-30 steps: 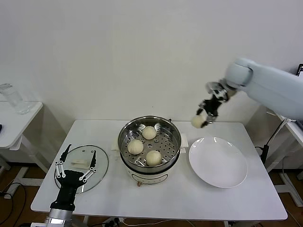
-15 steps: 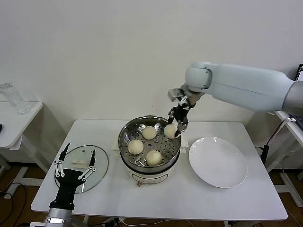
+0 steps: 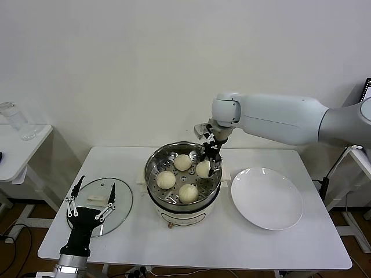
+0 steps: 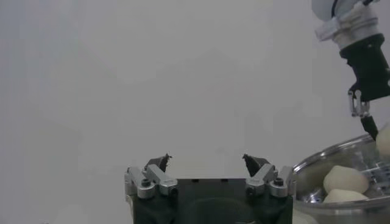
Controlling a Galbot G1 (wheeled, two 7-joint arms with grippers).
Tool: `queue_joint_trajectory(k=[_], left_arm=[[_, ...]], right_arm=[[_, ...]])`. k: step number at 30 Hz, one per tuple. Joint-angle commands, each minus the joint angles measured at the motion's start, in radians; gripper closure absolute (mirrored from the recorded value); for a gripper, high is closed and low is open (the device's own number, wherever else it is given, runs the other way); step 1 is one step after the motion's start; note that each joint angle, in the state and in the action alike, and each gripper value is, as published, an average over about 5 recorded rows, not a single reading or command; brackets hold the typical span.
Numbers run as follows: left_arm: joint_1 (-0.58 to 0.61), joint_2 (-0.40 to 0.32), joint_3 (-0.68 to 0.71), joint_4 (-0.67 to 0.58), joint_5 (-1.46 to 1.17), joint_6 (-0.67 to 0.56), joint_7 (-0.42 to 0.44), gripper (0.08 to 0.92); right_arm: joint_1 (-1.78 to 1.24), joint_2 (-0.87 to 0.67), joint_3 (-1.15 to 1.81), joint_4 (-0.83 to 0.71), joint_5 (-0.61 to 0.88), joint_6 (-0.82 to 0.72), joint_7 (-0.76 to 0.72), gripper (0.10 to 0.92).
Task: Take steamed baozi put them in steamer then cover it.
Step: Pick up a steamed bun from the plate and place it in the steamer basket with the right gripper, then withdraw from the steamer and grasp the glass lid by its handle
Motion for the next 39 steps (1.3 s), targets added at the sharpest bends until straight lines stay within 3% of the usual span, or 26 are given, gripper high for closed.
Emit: queue_joint_trajectory(k=[1,6,13,19,32,39], left_arm=[[0.001,-0.001,-0.005,0.002,-0.001,-0.003,-0.001,0.177],[0.003,-0.003,-0.008,-0.002,-0.001,-0.004,-0.003,0.177],[0.000,-0.005,-0.009,-0.002,0.001,0.001,-0.005,0.177],[-0.002,0.000,-0.013,-0.002,0.018,0.001,-0.015,0.177],[-0.051,0.036,0.011,0.022,0.126,0.021,-0.075,0.177],[-0.060,0.036,0.023,0.034,0.201,0.056,-0.099,0.177]], right_arm=[[-0.038,0.041,-0.013,-0.032,-0.040,-0.003,0.005,0.351],[-0.042,0.048,-0.014,-0.045,-0.063,0.006,0.003,0.325],[-0.046,0.035,0.024,-0.030,-0.058,0.011,0.014,0.215],[-0.056,-0.050,0.139,0.059,-0.024,0.025,0.100,0.203],[-0.283,-0.377,0.507,0.364,0.125,0.225,1.016,0.203],[-0.672,-0.458,0.884,0.409,0.025,0.357,1.429,0.203]])
